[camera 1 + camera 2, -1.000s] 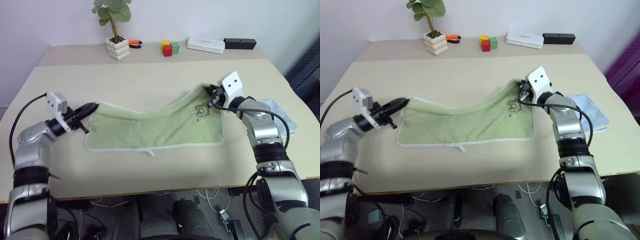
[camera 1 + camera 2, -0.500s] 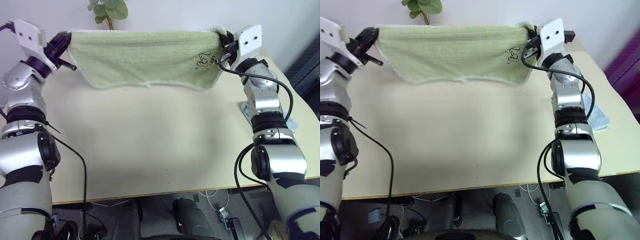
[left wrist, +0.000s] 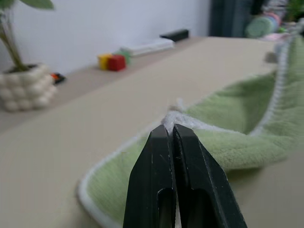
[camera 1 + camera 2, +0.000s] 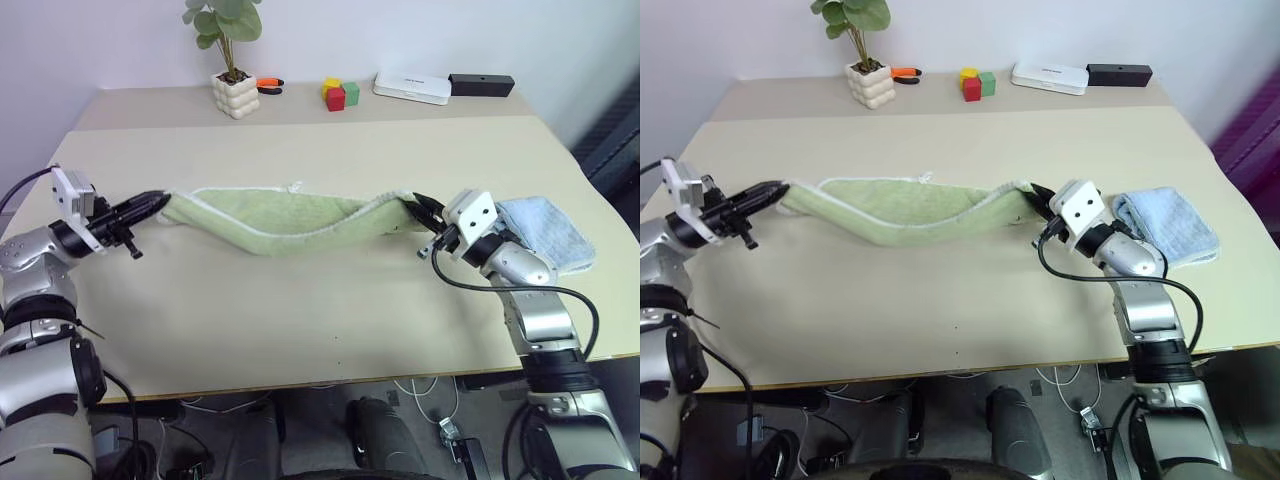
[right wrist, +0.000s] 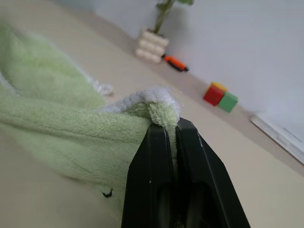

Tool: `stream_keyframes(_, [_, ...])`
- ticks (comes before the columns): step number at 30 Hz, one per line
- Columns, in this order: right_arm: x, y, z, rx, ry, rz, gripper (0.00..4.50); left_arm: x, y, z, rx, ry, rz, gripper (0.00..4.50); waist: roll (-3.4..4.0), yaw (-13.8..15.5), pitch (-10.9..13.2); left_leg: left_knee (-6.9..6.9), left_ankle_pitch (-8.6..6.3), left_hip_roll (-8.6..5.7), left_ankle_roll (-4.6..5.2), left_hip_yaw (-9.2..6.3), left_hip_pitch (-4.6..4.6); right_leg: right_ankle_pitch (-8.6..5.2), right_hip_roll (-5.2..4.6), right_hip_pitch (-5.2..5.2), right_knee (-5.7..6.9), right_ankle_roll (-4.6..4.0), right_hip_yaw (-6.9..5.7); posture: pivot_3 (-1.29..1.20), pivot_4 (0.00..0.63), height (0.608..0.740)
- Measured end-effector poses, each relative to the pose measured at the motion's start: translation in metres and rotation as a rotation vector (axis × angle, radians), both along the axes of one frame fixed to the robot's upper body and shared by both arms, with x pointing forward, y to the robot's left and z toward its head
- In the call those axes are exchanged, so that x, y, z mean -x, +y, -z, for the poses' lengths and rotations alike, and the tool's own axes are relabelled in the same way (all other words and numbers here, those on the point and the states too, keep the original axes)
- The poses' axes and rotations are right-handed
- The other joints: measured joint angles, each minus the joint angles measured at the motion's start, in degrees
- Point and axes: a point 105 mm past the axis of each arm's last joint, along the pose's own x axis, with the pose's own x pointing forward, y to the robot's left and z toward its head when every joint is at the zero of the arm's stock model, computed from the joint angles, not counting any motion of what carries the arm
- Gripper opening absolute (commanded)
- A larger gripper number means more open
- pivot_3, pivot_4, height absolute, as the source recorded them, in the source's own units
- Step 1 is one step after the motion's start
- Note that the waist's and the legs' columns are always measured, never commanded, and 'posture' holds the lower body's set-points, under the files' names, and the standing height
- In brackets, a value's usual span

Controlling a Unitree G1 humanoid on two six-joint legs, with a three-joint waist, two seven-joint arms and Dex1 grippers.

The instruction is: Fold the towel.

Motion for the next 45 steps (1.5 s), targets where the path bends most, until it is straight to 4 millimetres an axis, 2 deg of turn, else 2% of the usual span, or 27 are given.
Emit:
stream_keyframes(3, [0.006,-0.006,0.008,0.050,0.035,-0.022,0.04,0.009,-0.002,0.007,-0.014,0.027,0.035,0.00,0.00,0.3,0.0,0.02,0.00,0.00,0.00,0.00,0.00,0.00,0.00,0.00,0.03,0.00,0.01,0.00,0.150,0.740])
stream_keyframes(6, [0.014,-0.013,0.017,0.122,0.080,-0.052,0.94,0.015,-0.003,0.009,-0.020,0.041,0.052,0.00,-0.01,0.8,0.0,0.03,0.00,0.00,0.00,0.00,0.03,0.00,0.00,0.02,0.03,0.00,0.02,0.00,0.150,0.740])
stream_keyframes(10, [0.026,-0.021,0.039,0.201,0.171,-0.092,2.88,0.023,-0.002,0.017,-0.016,0.072,0.049,0.00,-0.01,1.2,0.0,0.03,0.00,0.01,0.00,0.01,0.10,-0.01,0.02,0.05,0.06,-0.01,0.02,0.00,0.150,0.740])
stream_keyframes(13, [0.032,-0.022,0.047,0.198,0.235,-0.126,4.30,0.025,-0.004,0.017,-0.010,0.067,0.048,0.00,-0.01,1.3,0.0,0.05,0.00,0.01,0.00,0.01,0.13,-0.01,0.01,0.06,0.12,-0.02,0.03,0.00,0.150,0.740])
stream_keyframes(14, [0.034,-0.022,0.047,0.199,0.257,-0.143,4.41,0.026,-0.004,0.017,-0.011,0.065,0.047,0.00,-0.01,1.4,0.0,0.05,0.00,0.00,0.00,0.01,0.14,-0.01,0.00,0.07,0.13,-0.02,0.03,0.00,0.150,0.740])
stream_keyframes(18, [0.039,-0.020,0.038,0.225,0.285,-0.196,4.41,0.026,-0.007,0.014,-0.001,0.055,0.044,0.00,-0.02,1.4,0.0,0.06,0.00,0.00,0.00,0.01,0.21,-0.01,0.01,0.14,0.13,-0.02,0.03,0.00,0.150,0.740])
stream_keyframes(24, [0.029,-0.020,0.016,0.269,0.278,-0.211,4.41,0.026,-0.010,0.011,0.002,0.048,0.044,0.00,-0.02,1.4,0.0,0.03,0.00,0.01,0.00,0.01,0.33,-0.02,0.02,0.21,0.13,-0.03,0.03,0.00,0.150,0.740])
stream_keyframes(28, [0.027,-0.025,0.023,0.305,0.388,-0.227,4.41,0.024,-0.012,0.010,0.016,0.046,0.040,0.00,-0.02,1.5,0.0,0.05,0.00,0.00,0.00,0.01,0.33,-0.02,0.01,0.26,0.12,-0.04,0.02,0.00,0.150,0.740])
stream_keyframes(33, [0.028,-0.034,0.041,0.294,0.560,-0.230,2.11,0.024,-0.020,0.007,0.020,0.025,0.050,0.00,-0.02,1.4,0.0,0.04,0.00,0.00,0.00,0.01,0.35,-0.02,0.01,0.26,0.12,-0.04,0.03,0.00,0.150,0.740])
stream_keyframes(37, [0.023,-0.034,0.036,0.270,0.588,-0.229,0.15,0.025,-0.023,0.006,0.016,0.025,0.055,0.00,-0.02,1.3,0.0,0.01,0.00,0.01,0.00,0.01,0.37,-0.02,0.02,0.25,0.12,-0.04,0.03,0.00,0.150,0.740])
stream_keyframes(45, [0.029,-0.029,0.031,0.261,0.613,-0.304,0.06,0.028,-0.024,0.009,0.013,0.039,0.047,0.00,-0.02,1.6,0.0,0.06,0.00,0.00,0.00,0.01,0.36,-0.03,0.00,0.29,0.11,-0.04,0.02,0.00,0.150,0.740])
